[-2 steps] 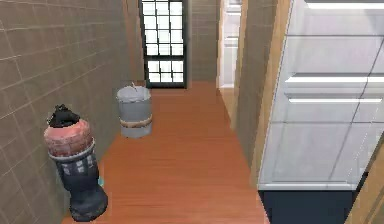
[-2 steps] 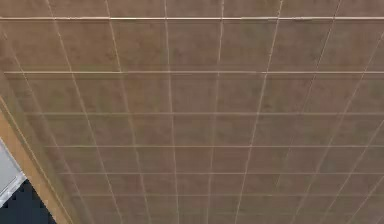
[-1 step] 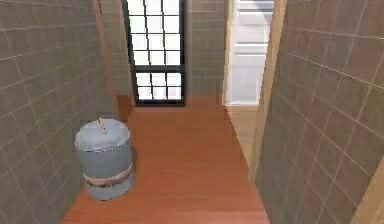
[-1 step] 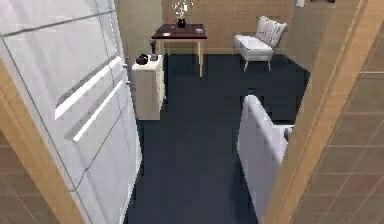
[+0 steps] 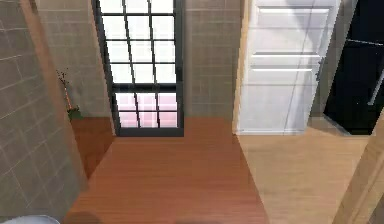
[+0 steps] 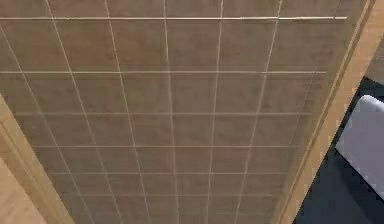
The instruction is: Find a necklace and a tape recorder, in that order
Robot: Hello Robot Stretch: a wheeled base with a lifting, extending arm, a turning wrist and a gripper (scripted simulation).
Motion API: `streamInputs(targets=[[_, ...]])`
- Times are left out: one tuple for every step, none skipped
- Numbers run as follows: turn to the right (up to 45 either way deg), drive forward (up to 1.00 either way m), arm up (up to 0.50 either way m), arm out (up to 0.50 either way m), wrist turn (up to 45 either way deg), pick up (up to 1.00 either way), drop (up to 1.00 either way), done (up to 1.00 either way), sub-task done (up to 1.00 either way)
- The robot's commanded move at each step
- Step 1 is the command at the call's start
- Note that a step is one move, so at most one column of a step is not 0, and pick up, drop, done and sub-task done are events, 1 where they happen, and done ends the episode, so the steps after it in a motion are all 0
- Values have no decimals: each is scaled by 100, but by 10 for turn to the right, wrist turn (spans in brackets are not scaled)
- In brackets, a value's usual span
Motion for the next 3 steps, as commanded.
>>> streamInputs(targets=[[0,100,0,0,0,0,0,0,0],[-330,0,0,0,0,0,0,0,0],[0,80,0,0,0,0,0,0,0]])
